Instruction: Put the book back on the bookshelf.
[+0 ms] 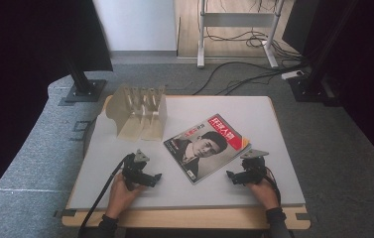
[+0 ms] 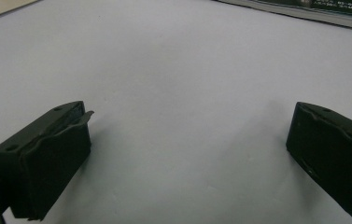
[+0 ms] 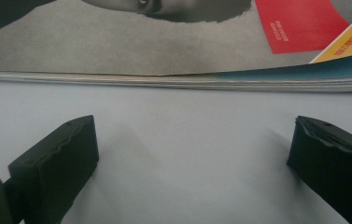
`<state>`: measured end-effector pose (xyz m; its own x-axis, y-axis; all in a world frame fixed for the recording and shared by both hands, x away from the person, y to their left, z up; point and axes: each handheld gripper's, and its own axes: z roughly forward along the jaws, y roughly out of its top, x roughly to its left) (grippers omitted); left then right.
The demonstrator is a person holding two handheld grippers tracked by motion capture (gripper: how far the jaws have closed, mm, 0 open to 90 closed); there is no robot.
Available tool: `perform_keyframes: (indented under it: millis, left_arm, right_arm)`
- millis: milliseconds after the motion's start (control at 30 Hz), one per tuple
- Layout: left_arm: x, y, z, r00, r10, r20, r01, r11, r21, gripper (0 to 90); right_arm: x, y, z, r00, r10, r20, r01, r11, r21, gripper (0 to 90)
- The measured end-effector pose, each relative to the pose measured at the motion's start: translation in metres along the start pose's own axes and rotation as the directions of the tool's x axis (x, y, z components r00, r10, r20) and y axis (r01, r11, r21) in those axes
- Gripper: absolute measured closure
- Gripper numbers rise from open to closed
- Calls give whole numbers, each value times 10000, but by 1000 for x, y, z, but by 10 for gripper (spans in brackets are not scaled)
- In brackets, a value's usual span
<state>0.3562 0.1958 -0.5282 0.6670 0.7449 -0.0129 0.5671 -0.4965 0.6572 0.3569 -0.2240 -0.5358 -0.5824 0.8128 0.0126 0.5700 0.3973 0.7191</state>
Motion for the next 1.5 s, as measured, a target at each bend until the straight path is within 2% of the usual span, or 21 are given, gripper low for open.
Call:
perform_keyframes:
  millis: [700,867,1033,1100,1200,1433,1500]
  left_arm:
    - [0,1,0,10000,33,22,-33,10000,16,0]
    - [0,4,0,9993,132,339,-132,9999,3,0]
    - [-1,20,3,9978,439,500,-435,9990,-101,0]
    - [-1,27,4,9958,576,709,-567,9983,-149,0]
    - [-2,38,6,9932,893,746,-889,9960,-93,0]
    - [-5,66,12,9880,1181,993,-1152,9927,-343,0]
    - [-6,74,15,9844,1245,1241,-1215,9921,-315,0]
  right_arm:
    - [0,1,0,10000,-13,10,13,10000,59,9]
    - [0,1,0,10000,-35,29,35,10000,87,8]
    - [1,6,-1,9999,-140,29,140,9996,250,22]
    - [0,8,-3,9999,-158,23,158,9997,167,20]
    - [0,11,-6,9998,-184,-97,184,9998,-14,13]
    - [-5,21,-10,9997,-240,-37,239,9992,-314,1]
    - [-7,23,-11,9996,-296,-42,294,9985,-470,10]
